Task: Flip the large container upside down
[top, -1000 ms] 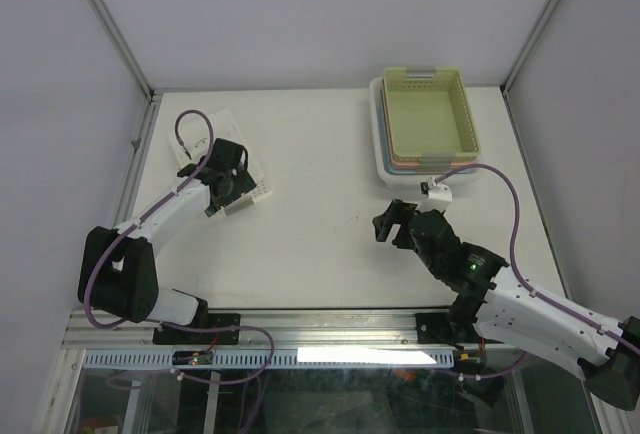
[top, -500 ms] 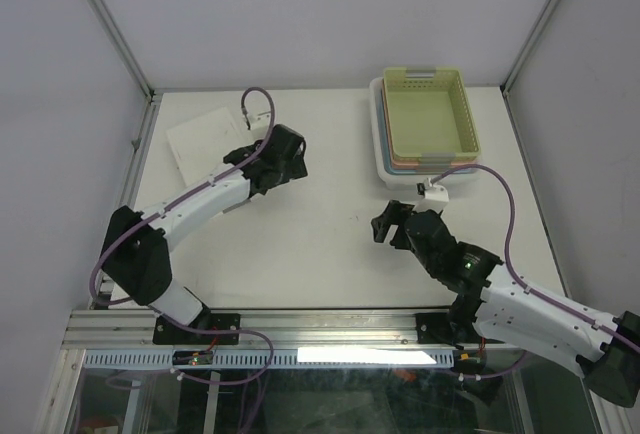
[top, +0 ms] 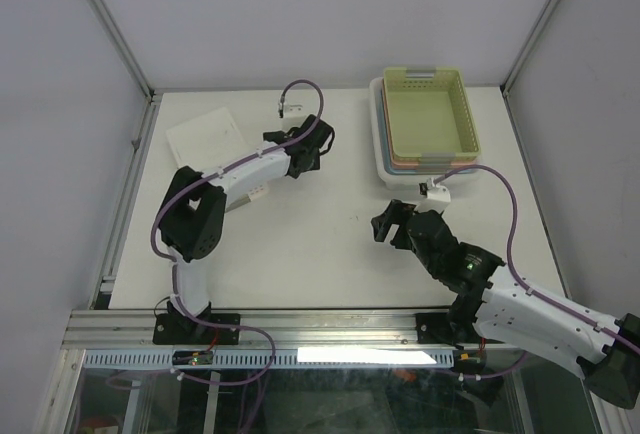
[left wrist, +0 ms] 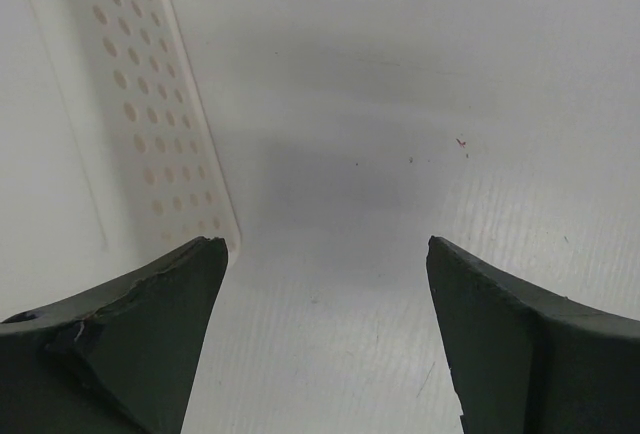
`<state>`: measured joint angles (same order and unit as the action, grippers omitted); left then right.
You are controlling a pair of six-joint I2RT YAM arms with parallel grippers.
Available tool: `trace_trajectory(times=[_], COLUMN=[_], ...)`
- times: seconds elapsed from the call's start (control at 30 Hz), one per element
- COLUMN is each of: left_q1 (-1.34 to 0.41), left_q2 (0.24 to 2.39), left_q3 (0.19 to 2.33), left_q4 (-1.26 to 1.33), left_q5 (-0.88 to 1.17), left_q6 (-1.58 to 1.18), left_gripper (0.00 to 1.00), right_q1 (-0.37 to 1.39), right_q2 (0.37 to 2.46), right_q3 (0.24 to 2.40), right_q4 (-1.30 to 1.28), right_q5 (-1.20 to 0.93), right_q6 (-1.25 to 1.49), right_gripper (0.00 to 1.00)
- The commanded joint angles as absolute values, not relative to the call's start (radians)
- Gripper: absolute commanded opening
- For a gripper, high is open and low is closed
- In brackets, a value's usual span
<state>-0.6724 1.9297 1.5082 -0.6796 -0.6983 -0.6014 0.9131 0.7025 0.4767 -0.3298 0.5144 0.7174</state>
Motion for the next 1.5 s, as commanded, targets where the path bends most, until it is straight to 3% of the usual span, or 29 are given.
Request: trace_trajectory(times=[0.0, 0.43, 0.77, 1.0, 1.2, 1.47], left_q1=[-0.643, -0.438, -0.432, -0.429, -0.272, -0.171], left_q2=[1.965, 1.755, 1.54, 1.355, 1.272, 1.237], left_q3=[1.569, 1.274, 1.167, 1.065, 0.981, 0.883], left_q4=[-0.646, -0.621, -0.617, -0.642, -0.681, -0.637], left_q5=[-0.645, -0.508, -0.355, -0.381, -0.323, -0.242], left_q6=[-0.557, -0.614, -0.792, -0.879, -0.894, -0.9], left_gripper=[0.86, 0.87, 0.89, 0.92, 0.99, 0.99], right_q1=[0.912, 0.911, 0.911, 0.91, 0.911, 0.911], right_q2=[0.695, 0.732, 0.724, 0.726, 0.72, 0.693], right_q3=[0.506, 0.495, 0.493, 0.489, 0.486, 0.467], right_q4=[-0.294, -0.24, -0.232, -0.215, -0.213, -0.211], right_q5=[0.542, 0.521, 0.522, 0.515, 0.519, 0.525], right_q6=[0.741, 0.724, 0.71, 0.7, 0.692, 0.689], right_gripper=[0.84, 0.83, 0.83, 0.83, 0.83, 0.83])
